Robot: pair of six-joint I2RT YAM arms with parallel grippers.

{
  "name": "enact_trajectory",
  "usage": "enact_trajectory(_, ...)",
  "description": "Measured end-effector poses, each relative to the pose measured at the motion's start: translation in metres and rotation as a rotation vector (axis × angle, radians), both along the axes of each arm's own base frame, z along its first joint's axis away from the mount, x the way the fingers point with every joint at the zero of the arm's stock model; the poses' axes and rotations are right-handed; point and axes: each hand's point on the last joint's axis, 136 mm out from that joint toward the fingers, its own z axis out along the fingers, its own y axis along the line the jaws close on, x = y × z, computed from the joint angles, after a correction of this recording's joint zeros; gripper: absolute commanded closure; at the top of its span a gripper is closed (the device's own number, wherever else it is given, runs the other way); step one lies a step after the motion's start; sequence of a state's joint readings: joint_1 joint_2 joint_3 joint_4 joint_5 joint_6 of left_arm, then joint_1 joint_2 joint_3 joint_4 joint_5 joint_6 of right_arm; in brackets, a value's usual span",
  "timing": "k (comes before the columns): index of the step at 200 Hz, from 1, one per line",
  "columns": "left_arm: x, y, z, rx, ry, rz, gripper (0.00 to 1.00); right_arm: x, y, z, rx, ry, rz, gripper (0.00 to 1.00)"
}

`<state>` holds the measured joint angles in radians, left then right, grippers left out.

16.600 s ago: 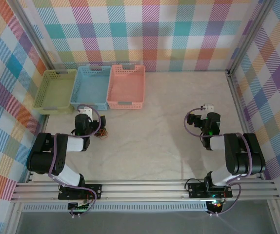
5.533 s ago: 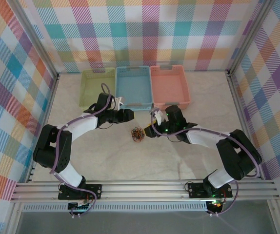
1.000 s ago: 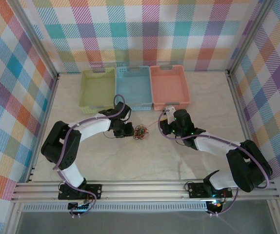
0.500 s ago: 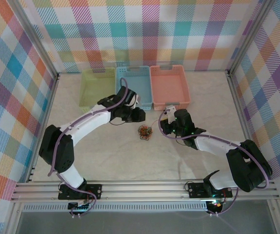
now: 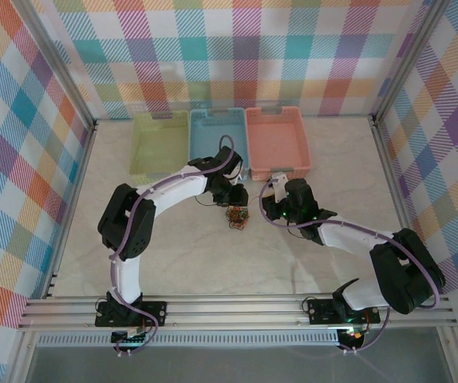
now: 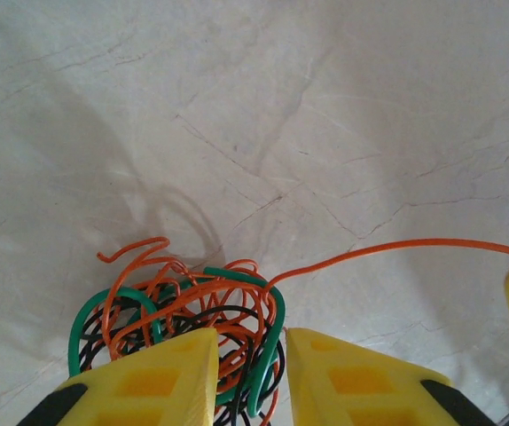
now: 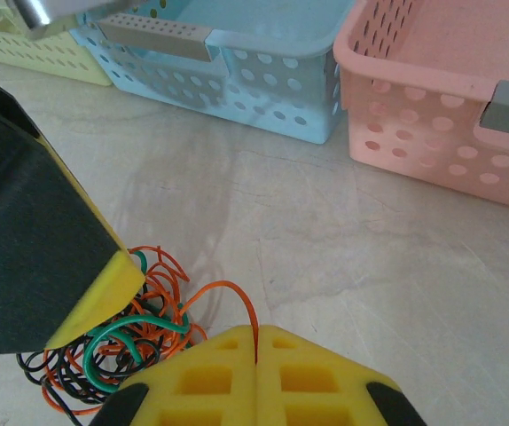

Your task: Untangle the cables

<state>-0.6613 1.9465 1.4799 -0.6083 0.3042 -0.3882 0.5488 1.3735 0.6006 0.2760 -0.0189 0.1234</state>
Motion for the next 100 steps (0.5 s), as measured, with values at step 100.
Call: enact_trajectory(100, -0.0062, -0.0086, -0.0088, -0.005, 0.028, -0.024, 0.72, 0.0003, 0.0002, 0.0004, 0.0, -0.001, 0.0, 1.0)
